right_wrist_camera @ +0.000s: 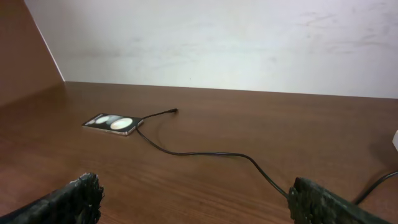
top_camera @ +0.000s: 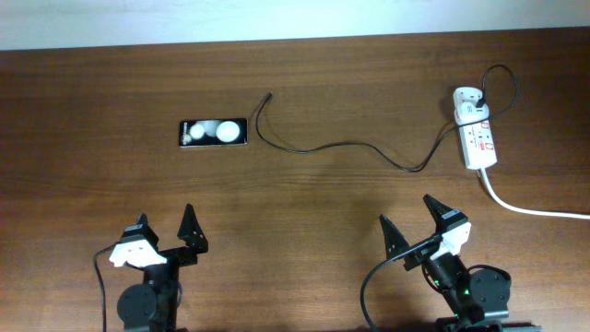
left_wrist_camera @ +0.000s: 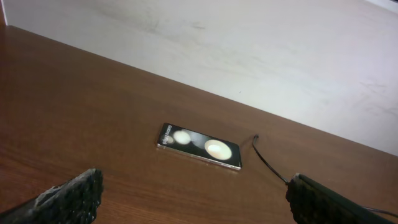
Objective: Plug charger to phone and switch on socket
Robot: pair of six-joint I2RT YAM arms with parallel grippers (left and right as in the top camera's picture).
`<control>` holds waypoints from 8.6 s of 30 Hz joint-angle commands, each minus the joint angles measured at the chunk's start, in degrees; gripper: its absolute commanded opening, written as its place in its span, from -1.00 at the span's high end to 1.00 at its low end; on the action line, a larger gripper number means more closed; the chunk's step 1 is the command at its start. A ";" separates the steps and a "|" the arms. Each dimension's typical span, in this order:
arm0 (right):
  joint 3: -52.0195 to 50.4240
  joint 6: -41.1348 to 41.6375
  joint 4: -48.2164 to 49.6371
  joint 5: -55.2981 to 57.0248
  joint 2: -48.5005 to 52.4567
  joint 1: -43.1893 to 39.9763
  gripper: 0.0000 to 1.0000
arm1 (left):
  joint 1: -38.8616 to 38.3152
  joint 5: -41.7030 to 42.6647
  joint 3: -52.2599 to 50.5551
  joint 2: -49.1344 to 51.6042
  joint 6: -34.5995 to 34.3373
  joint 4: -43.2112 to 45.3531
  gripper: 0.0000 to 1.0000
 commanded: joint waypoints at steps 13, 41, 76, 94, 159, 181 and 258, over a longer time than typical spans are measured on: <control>-0.57 0.22 0.15 -0.31 -0.42 -0.22 -0.97 | 0.28 8.92 29.31 20.65 21.86 -14.62 -0.98; -0.57 0.22 0.15 -0.31 -0.42 -0.22 -0.97 | -7.87 2.78 117.35 128.67 70.44 -64.87 -0.98; -0.57 0.22 0.15 -0.31 -0.42 -0.22 -0.97 | -7.85 3.48 117.28 144.58 77.90 -53.13 -0.98; -0.57 0.22 0.15 -0.31 -0.42 -0.22 -0.97 | -9.53 0.61 117.28 147.23 44.19 -67.41 -0.46; -0.57 0.22 0.15 -0.31 -0.42 -0.22 -0.97 | -17.20 -5.25 125.39 146.94 7.96 -75.43 -0.03; -0.57 25.22 0.17 -9.53 -0.42 -0.20 -0.97 | -17.18 8.57 131.91 146.92 -2.16 -79.71 1.00; 37.81 25.49 29.75 -6.32 97.24 27.43 -0.86 | -19.69 -3.56 103.56 142.57 -14.67 -59.95 -0.91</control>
